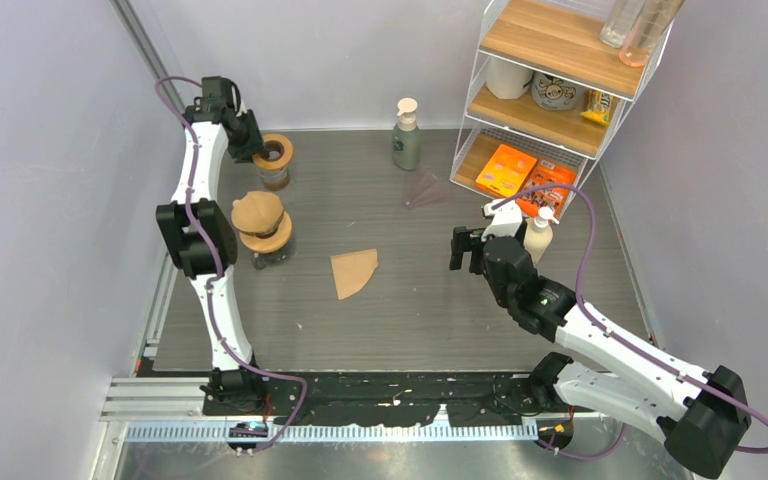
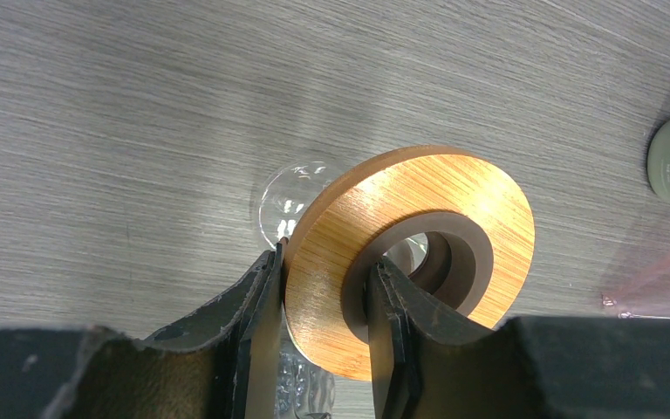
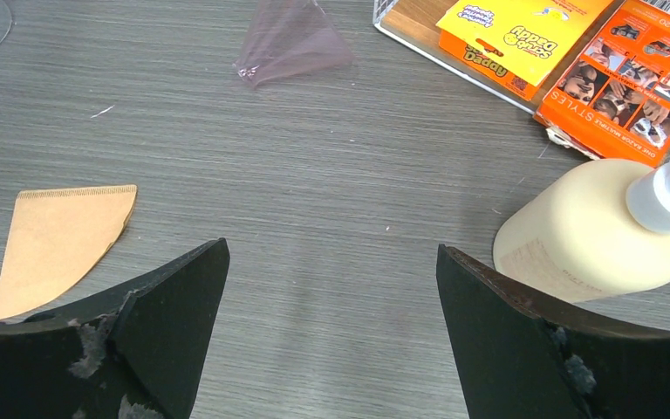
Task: Place the coffee filter in the dripper
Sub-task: Place the dripper holder onto the coffee server.
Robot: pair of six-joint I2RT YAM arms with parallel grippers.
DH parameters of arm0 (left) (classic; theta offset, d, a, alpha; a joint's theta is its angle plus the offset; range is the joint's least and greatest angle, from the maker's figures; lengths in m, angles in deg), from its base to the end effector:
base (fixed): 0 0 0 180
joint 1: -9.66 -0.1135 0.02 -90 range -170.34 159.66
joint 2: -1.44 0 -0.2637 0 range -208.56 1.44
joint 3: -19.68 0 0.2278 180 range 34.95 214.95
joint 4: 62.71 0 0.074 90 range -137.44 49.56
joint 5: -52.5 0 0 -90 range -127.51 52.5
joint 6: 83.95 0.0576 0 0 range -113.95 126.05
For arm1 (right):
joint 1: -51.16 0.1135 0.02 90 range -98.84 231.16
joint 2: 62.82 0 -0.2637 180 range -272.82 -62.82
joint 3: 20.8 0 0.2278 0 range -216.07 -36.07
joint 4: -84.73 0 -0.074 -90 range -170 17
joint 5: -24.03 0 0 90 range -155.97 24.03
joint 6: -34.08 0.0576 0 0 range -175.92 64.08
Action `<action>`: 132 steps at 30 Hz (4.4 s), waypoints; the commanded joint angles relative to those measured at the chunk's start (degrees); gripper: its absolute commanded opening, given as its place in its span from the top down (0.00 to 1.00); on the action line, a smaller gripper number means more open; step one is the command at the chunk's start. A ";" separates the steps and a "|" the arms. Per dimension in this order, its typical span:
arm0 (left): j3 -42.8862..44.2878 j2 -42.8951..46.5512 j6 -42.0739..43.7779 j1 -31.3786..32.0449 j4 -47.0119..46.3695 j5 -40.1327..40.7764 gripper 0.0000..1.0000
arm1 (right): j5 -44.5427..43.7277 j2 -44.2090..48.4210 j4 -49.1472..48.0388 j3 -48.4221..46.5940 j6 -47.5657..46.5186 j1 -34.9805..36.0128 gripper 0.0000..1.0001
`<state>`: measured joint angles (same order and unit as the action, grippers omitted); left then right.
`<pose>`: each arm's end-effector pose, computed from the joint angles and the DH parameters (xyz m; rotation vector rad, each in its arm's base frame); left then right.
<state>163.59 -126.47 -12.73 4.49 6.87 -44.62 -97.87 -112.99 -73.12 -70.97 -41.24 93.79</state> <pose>0.4776 0.0360 0.2788 -0.4711 2.4693 -0.2532 0.1624 0.1081 0.2697 -0.1025 1.8961 0.1338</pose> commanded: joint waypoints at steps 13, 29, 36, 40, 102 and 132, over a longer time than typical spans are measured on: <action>-4.00 5.16 -2.19 -2.56 -3.67 -4.53 0.75 | -0.80 0.28 -2.47 -0.67 -0.39 -0.20 0.05; -3.85 6.54 -3.97 -2.65 -4.84 -6.79 0.77 | -0.84 0.04 -2.52 -0.88 -0.51 -0.18 0.05; -6.70 9.17 -6.41 -2.65 -7.54 -7.30 0.81 | -0.92 0.27 -2.44 -0.68 -0.53 -0.19 0.05; -7.13 9.73 -6.51 -2.71 -7.17 -6.46 0.81 | -1.12 0.38 -2.45 -0.63 -0.57 -0.19 0.05; -4.23 5.78 -0.53 -2.24 -3.03 -7.45 0.00 | -1.38 -1.19 -1.61 -1.48 -0.96 -0.27 0.05; -1.19 2.46 0.58 1.61 -2.63 -2.24 0.01 | -3.98 2.30 -0.99 -0.64 -1.45 -0.27 0.05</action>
<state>158.74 -123.59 -13.02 4.53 4.37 -46.76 -99.55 -112.36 -72.66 -70.99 -42.31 93.68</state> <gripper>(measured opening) 0.994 0.955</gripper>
